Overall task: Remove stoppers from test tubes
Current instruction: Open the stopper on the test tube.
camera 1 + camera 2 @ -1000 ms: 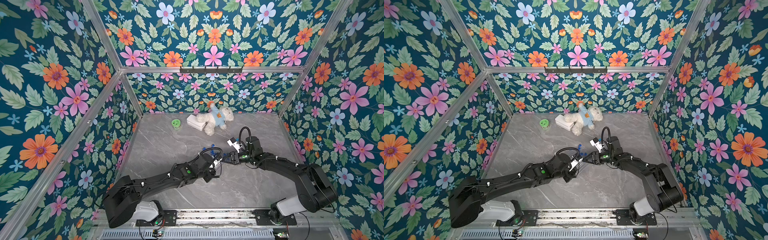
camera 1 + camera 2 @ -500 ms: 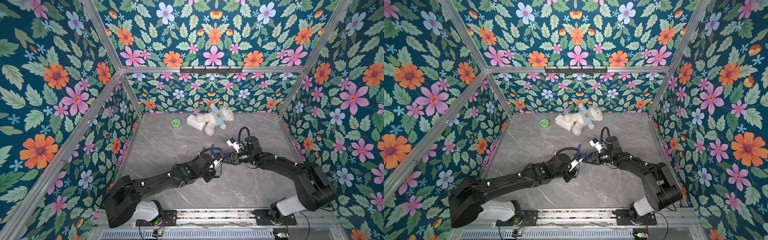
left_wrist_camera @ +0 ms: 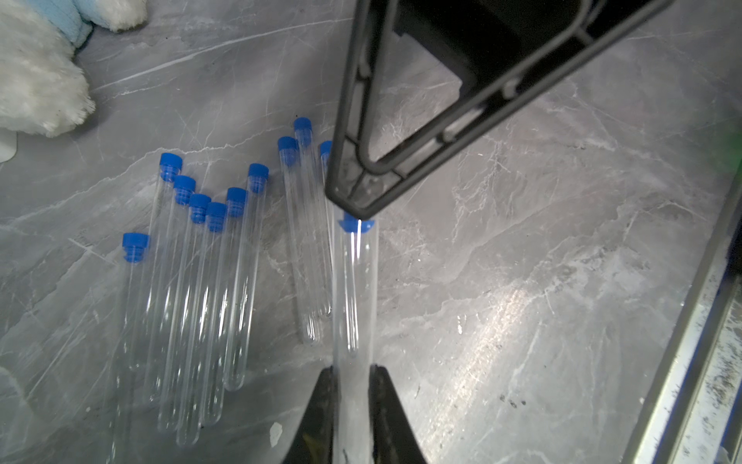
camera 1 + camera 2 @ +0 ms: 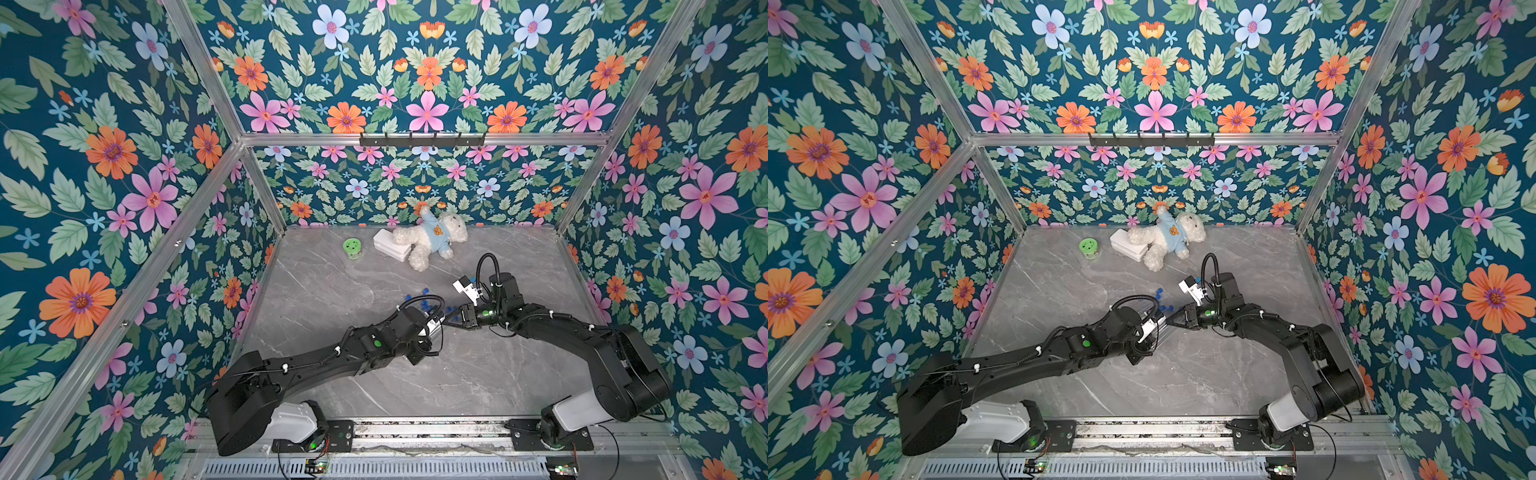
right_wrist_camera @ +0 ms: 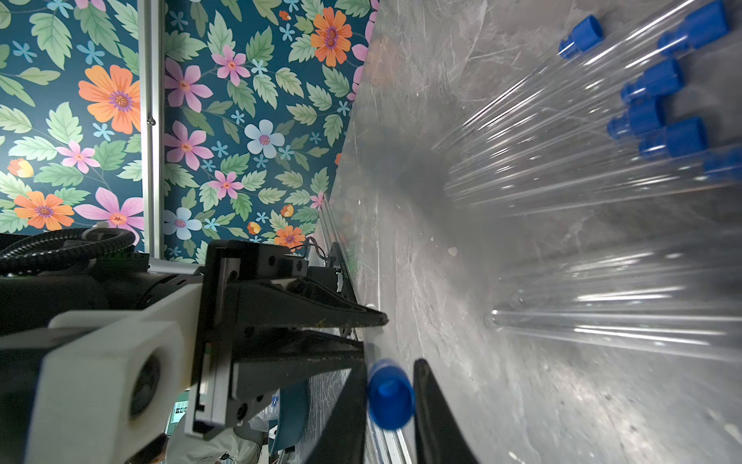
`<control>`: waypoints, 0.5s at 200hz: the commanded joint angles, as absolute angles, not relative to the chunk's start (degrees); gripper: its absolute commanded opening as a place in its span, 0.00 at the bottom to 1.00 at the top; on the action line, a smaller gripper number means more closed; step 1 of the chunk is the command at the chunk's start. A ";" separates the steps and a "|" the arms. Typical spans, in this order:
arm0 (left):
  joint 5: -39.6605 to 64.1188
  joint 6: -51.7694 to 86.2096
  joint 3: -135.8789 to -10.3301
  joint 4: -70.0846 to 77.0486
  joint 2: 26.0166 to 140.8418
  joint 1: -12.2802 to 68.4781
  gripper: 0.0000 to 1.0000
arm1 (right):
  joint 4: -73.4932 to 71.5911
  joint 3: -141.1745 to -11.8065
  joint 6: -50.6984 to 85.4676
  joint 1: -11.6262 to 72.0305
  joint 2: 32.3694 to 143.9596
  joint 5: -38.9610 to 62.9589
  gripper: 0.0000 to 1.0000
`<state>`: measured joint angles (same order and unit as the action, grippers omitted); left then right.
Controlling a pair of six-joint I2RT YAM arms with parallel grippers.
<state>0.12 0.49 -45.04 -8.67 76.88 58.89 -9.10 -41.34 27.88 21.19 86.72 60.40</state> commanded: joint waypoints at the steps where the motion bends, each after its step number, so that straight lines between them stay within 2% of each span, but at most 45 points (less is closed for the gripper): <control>1: 0.28 -0.09 -45.19 -7.38 76.68 58.91 0.02 | -8.72 -41.91 26.70 21.30 86.84 60.47 0.17; 78: -1.88 -0.09 -45.88 -9.57 78.41 58.98 0.00 | -2.09 -43.62 22.55 21.27 85.00 56.17 0.00; 100: -2.45 0.00 -46.14 -10.17 79.11 58.98 0.00 | -1.58 -43.77 22.42 21.31 84.51 55.64 0.00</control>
